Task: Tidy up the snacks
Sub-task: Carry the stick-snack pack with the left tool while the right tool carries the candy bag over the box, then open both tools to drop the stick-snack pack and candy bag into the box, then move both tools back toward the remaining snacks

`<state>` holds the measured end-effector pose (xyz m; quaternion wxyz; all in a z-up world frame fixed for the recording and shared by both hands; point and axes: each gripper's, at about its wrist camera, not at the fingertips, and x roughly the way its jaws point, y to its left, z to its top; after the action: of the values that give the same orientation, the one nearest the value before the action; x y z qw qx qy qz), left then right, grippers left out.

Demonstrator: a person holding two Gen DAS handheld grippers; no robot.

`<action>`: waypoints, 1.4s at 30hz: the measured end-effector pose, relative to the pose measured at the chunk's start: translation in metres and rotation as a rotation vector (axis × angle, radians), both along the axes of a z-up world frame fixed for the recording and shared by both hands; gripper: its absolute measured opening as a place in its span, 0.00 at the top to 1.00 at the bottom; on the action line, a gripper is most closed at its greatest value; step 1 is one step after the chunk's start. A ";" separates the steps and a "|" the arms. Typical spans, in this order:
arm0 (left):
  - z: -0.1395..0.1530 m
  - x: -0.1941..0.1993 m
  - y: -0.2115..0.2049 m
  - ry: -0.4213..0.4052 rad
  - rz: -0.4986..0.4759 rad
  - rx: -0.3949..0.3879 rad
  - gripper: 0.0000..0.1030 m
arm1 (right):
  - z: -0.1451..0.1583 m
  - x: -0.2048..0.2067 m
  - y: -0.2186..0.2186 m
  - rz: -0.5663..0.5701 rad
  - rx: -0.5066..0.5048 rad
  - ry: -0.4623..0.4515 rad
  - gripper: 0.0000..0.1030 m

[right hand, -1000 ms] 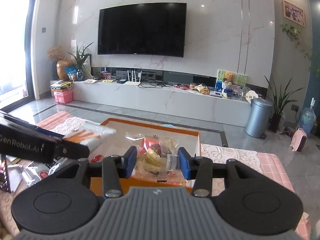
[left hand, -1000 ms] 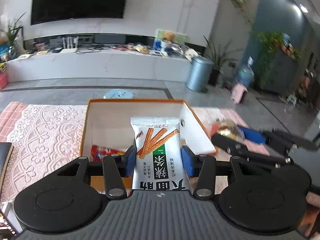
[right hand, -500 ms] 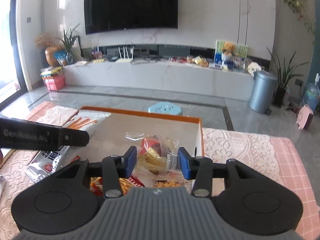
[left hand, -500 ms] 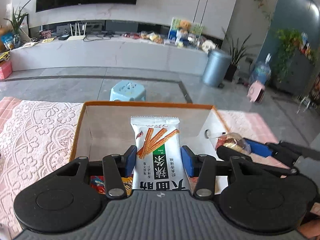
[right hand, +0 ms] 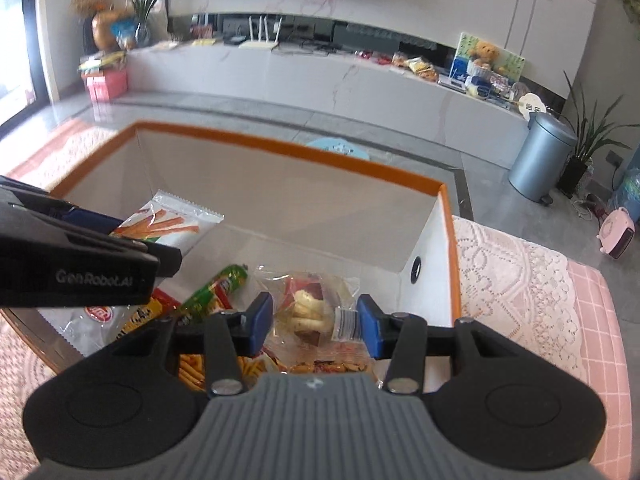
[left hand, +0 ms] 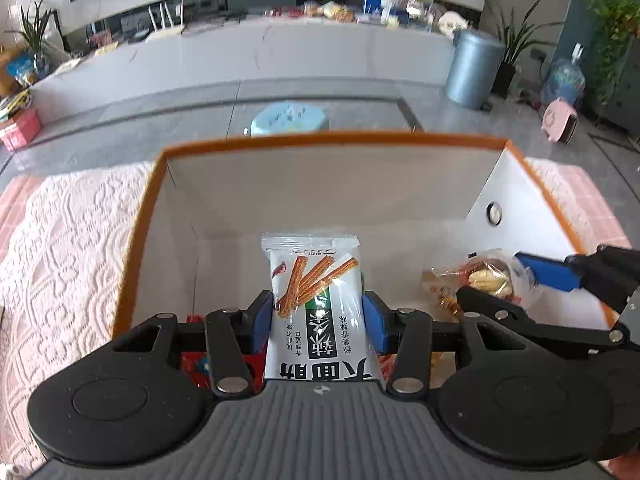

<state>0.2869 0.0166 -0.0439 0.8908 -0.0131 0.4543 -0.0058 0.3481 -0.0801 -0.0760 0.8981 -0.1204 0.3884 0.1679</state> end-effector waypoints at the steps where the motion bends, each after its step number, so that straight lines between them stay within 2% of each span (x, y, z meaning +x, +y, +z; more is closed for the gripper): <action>1: -0.002 0.002 0.000 0.010 0.002 0.002 0.47 | -0.002 0.001 0.001 0.004 -0.011 0.008 0.55; 12: -0.013 0.005 0.001 0.081 -0.001 0.028 0.46 | -0.012 0.008 0.008 0.026 -0.078 0.048 0.57; 14: -0.011 0.005 0.001 0.075 -0.006 0.038 0.42 | -0.010 0.008 0.009 0.028 -0.072 0.052 0.53; 18: -0.004 0.002 0.001 0.048 -0.004 0.055 0.40 | -0.003 0.006 0.009 0.032 -0.064 0.049 0.49; 21: 0.004 -0.002 0.002 0.024 0.008 0.064 0.34 | 0.001 0.004 0.007 0.028 -0.063 0.047 0.47; 26: 0.015 -0.012 0.001 -0.014 0.011 0.078 0.28 | 0.015 -0.004 0.000 0.020 -0.048 0.021 0.35; 35: 0.053 -0.041 -0.002 -0.082 0.037 0.044 0.27 | 0.053 -0.028 -0.018 -0.061 0.026 0.007 0.18; 42: 0.079 -0.073 -0.004 -0.063 -0.005 0.055 0.23 | 0.086 -0.061 -0.039 -0.113 0.108 0.007 0.15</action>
<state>0.2138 0.0127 0.0351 0.9047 0.0127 0.4258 0.0039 0.2867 -0.1187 0.0102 0.9099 -0.0494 0.3880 0.1382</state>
